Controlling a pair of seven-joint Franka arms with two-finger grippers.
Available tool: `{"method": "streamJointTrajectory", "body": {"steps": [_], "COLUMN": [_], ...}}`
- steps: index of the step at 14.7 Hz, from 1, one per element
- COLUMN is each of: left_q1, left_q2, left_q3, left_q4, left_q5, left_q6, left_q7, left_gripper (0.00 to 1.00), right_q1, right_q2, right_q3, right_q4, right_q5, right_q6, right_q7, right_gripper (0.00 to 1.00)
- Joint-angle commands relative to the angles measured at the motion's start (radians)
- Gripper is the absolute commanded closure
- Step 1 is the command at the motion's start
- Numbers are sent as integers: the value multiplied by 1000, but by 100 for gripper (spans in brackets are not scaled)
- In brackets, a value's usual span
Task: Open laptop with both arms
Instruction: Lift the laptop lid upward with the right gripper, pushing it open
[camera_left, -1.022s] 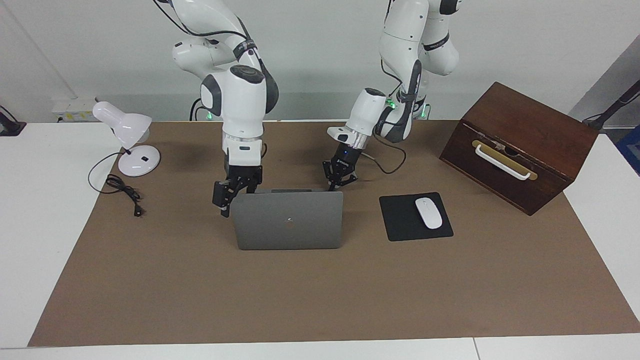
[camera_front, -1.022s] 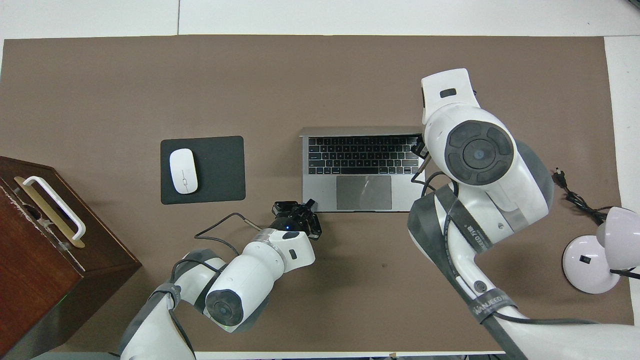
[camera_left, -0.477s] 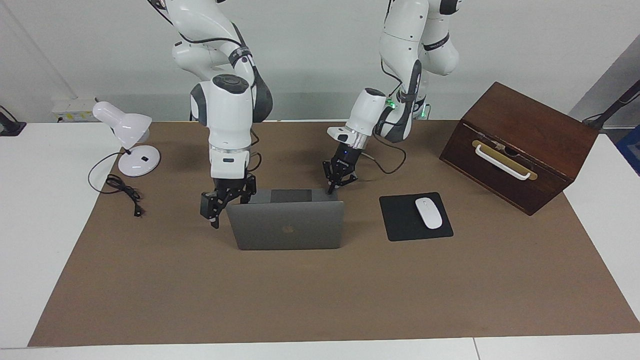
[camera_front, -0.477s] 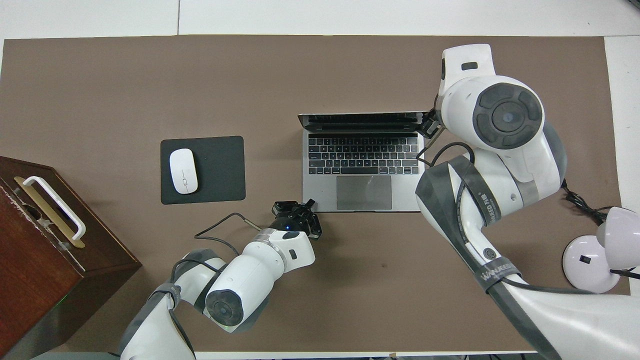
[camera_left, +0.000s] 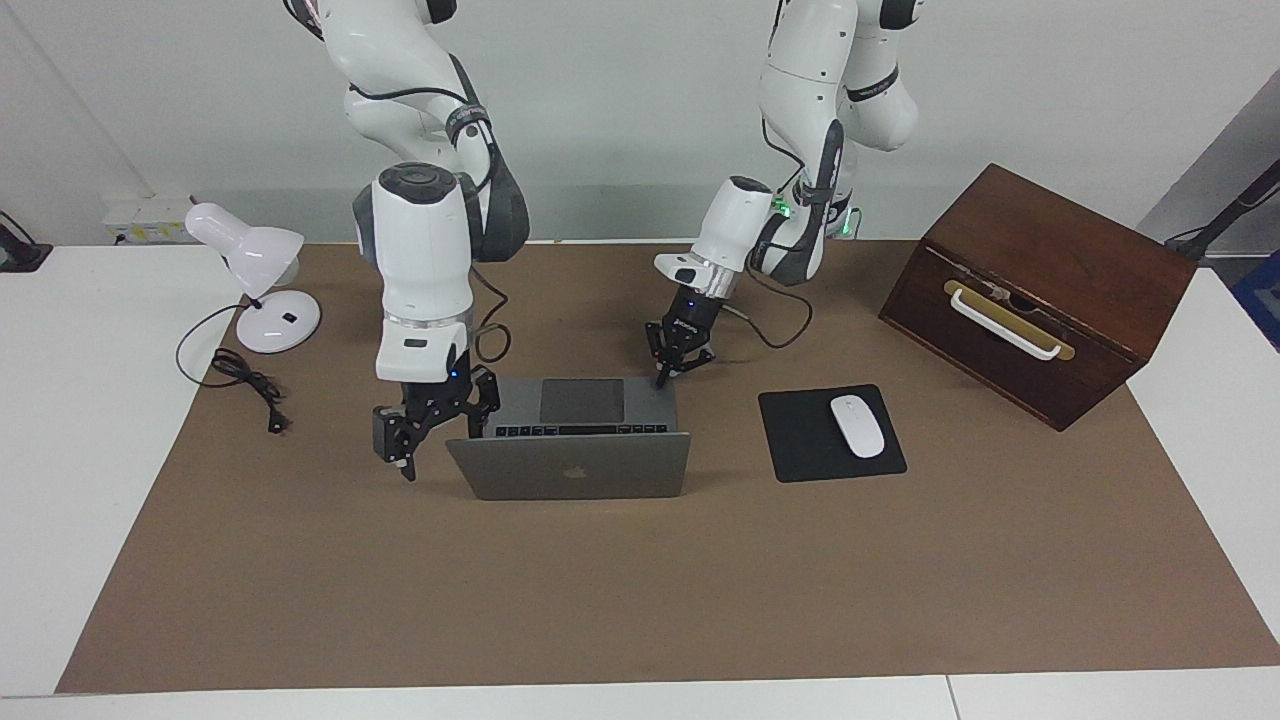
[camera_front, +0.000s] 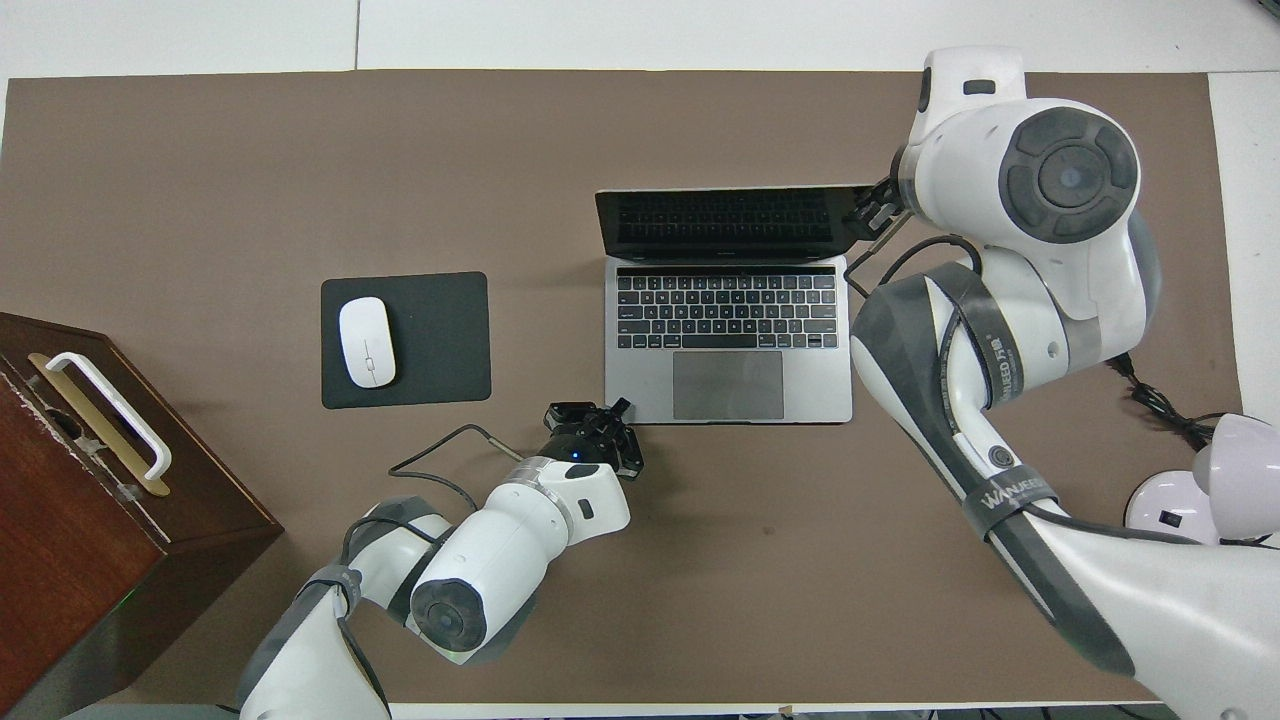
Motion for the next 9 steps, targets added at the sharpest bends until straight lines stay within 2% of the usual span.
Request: {"method": "streamJointTrajectory", "body": {"steps": [1,7,9], "left_q1": [10,16,27], "left_q2": [46,37,23], "left_q3": [-3,-3,-3], "left_q4": [13,24,26], "left_q5": [27,15,15], "left_q6": [19,17,16], "left_q7": [0,-10,-46], "left_gripper": [100,100,100], "right_q1": [-19,-42,-37], "right_q2": [31,75,74], "right_q3": [6,8,8], "right_q4": [41,93,100], "right_q5": [45,113,166], "right_q6": [-14,-25,-72], "right_q7": [-35,-33,-25], "right_gripper": [0,0,0]}}
